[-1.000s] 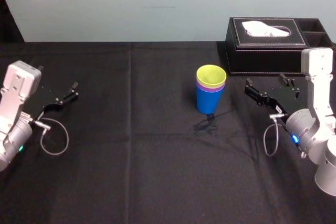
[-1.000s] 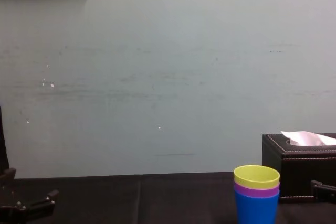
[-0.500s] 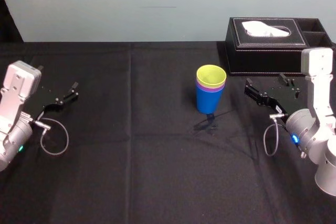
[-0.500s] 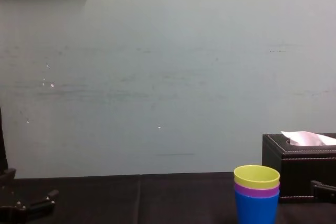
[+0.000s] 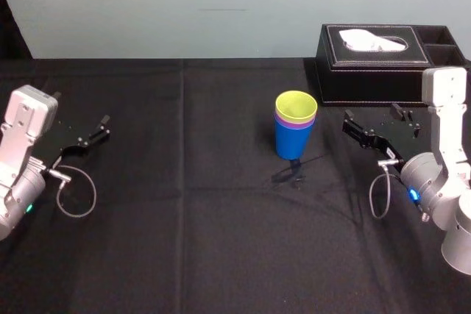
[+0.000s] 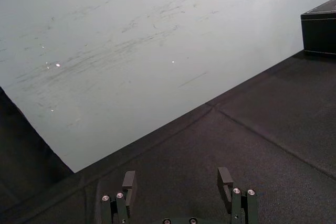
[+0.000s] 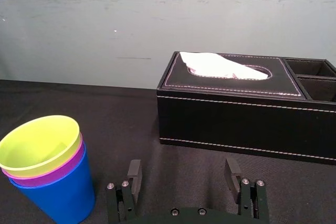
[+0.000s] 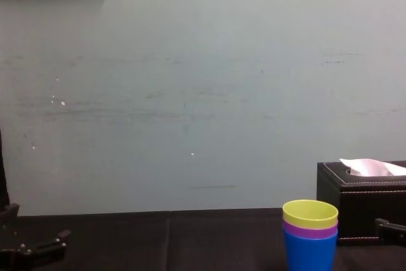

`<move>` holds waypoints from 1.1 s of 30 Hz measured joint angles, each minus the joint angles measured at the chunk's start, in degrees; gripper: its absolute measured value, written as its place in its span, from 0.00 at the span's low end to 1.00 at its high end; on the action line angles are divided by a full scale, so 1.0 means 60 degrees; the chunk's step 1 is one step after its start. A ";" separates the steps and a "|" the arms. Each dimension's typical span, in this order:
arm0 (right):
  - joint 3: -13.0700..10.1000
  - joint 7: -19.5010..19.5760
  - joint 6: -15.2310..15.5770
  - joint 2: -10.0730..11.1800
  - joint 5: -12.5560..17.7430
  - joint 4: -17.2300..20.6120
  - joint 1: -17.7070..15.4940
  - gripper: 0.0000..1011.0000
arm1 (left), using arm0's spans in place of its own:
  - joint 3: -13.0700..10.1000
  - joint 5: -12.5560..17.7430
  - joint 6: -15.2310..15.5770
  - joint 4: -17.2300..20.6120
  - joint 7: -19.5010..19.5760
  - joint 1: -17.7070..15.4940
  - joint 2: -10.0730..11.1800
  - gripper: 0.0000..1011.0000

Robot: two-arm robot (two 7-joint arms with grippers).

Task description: Stack the three plastic cups sequentially using one hand.

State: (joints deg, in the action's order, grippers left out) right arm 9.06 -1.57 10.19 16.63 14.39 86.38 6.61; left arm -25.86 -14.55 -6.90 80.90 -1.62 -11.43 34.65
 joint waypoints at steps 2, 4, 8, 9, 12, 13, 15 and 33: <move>0.0000 0.0000 -0.0001 0.0000 0.0000 0.0000 0.0000 0.99 | 0.0000 0.0000 0.0000 0.0000 0.0000 0.0001 0.0000 1.00; 0.0000 0.0001 0.0000 0.0000 0.0000 0.0000 0.0001 0.99 | 0.0000 0.0000 0.0000 0.0000 0.0000 0.0001 0.0000 1.00; 0.0000 0.0001 0.0000 0.0000 0.0000 0.0000 0.0001 0.99 | 0.0000 0.0000 0.0000 0.0000 0.0000 0.0001 0.0000 1.00; 0.0000 0.0001 0.0000 0.0000 0.0000 0.0001 0.0001 0.99 | 0.0000 0.0000 0.0000 0.0000 0.0000 0.0000 0.0000 1.00; 0.0000 0.0001 0.0000 0.0000 0.0000 0.0000 0.0000 0.99 | 0.0000 0.0000 0.0000 0.0000 0.0000 0.0001 0.0000 1.00; 0.0000 0.0001 0.0000 0.0000 0.0000 0.0000 0.0000 0.99 | 0.0000 0.0000 0.0000 0.0000 0.0000 0.0001 0.0000 1.00; 0.0000 0.0001 0.0000 0.0000 0.0000 0.0000 0.0000 0.99 | 0.0000 0.0000 0.0000 0.0000 0.0000 0.0001 0.0000 1.00; 0.0000 0.0001 0.0000 0.0000 0.0000 0.0000 0.0001 0.99 | 0.0000 0.0000 0.0000 0.0000 0.0000 0.0001 0.0000 1.00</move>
State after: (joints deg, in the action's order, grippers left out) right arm 9.06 -1.57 10.19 16.63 14.38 86.38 6.61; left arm -25.86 -14.55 -6.90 80.90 -1.62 -11.43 34.65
